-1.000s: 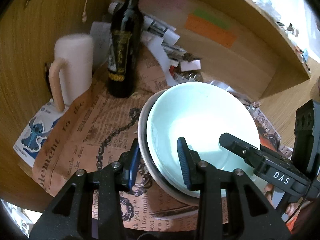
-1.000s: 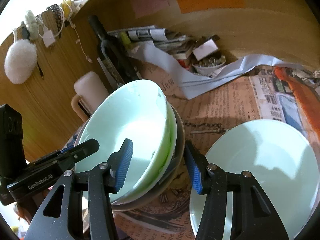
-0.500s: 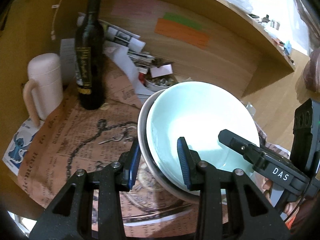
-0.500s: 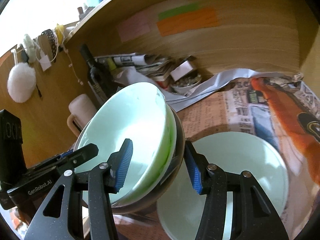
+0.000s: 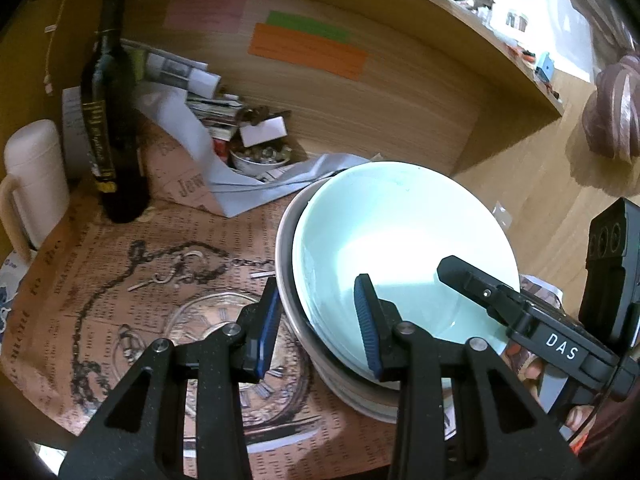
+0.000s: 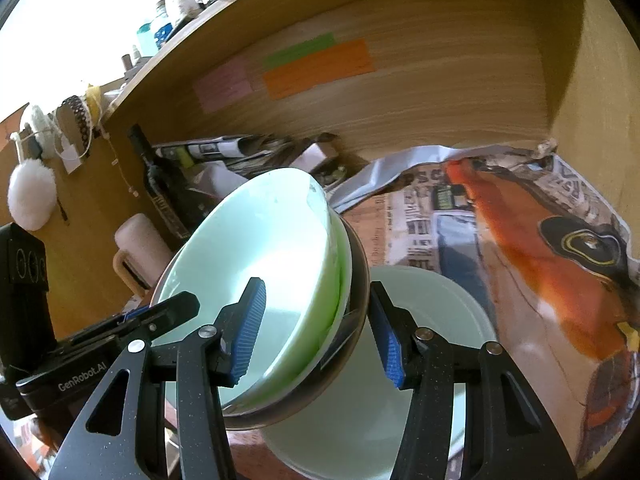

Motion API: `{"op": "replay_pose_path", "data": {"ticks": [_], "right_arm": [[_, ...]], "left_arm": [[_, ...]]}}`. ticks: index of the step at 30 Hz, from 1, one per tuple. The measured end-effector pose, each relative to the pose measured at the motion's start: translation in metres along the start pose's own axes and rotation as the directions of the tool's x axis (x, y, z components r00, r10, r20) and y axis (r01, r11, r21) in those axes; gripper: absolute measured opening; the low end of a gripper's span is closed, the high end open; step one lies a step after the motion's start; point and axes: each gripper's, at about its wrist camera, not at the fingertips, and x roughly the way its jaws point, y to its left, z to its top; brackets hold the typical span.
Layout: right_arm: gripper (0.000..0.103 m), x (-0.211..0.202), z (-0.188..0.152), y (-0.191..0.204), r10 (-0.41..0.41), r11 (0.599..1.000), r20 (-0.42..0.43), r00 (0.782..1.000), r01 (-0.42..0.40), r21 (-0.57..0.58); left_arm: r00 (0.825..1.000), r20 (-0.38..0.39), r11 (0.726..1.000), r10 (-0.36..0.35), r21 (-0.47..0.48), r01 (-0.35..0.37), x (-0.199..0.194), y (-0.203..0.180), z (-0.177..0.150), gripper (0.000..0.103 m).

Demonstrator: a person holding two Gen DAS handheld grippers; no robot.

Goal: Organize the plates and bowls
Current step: 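Lift the nested bowls with both grippers and carry them over the plate stack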

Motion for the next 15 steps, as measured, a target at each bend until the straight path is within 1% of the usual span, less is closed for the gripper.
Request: {"op": "replay_pose_path", "data": {"ticks": [9,15], "right_arm": [[0.048,-0.005,-0.005,-0.026,-0.030,0.999,-0.016,0.999,0.031,0.041],[0.048,-0.002,-0.006,-0.038,-0.049,0.997,-0.030,0.998,0.051,0.056]], "left_arm": [[0.999,-0.047,1.000,-0.022,0.021,0.023,0.020,-0.018,-0.005,0.036],[0.997,-0.076,0.999,-0.027,0.026,0.029,0.030,-0.022,-0.006,0.036]]}}
